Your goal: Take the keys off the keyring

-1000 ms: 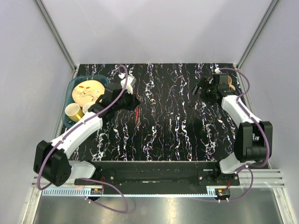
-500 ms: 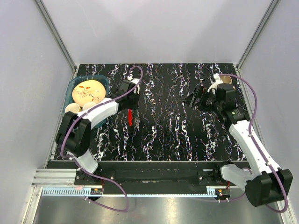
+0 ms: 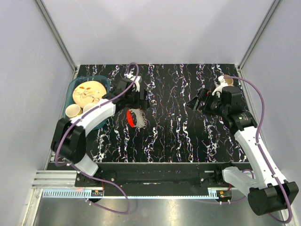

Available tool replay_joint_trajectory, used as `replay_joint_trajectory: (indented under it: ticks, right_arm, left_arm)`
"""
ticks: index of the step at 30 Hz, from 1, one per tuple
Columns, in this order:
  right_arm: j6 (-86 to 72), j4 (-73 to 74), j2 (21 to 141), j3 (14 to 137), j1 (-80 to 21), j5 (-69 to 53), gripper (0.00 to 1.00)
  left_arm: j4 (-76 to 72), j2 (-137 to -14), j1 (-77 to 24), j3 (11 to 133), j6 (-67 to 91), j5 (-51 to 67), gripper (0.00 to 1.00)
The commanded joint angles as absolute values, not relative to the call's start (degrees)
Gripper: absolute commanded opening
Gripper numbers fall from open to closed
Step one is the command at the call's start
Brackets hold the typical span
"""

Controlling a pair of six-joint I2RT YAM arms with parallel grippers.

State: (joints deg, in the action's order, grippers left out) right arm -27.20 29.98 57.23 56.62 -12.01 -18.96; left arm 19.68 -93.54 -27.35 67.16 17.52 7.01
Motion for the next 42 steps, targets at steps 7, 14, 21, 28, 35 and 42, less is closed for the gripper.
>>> replay_joint_trajectory:
  ticks: [7,14,21,28,35,42]
  right_arm:
    - [-28.7,32.9,50.4,64.0,-12.4,-22.1,1.00]
    - [-27.1,34.0,46.3,65.9,-12.4,-20.8,1.00]
    - [-28.5,30.4,42.1,62.1,-12.4,-21.7,1.00]
    - [-29.0,29.2,42.0,60.1,-12.4,-21.1,1.00]
    - [-28.7,27.7,41.5,59.2,-12.4,-21.6,1.00]
    - [-29.4,27.2,42.5,58.2,-12.4,-21.7,1.00]
  left_arm:
    - [1.4,-61.8,-27.1,58.4,22.4,23.6,0.99]
    - [-4.7,-46.0,-27.1,45.0,27.1,24.2,0.99]
    - [-4.0,-39.6,-27.1,41.1,28.6,24.7,0.99]
    - [-3.5,-38.7,-27.1,42.2,27.6,23.7,0.99]
    - [-3.8,-39.5,-27.1,42.7,26.5,23.9,0.99]
    - [-4.0,-40.4,-27.1,43.3,25.9,23.9,0.99]
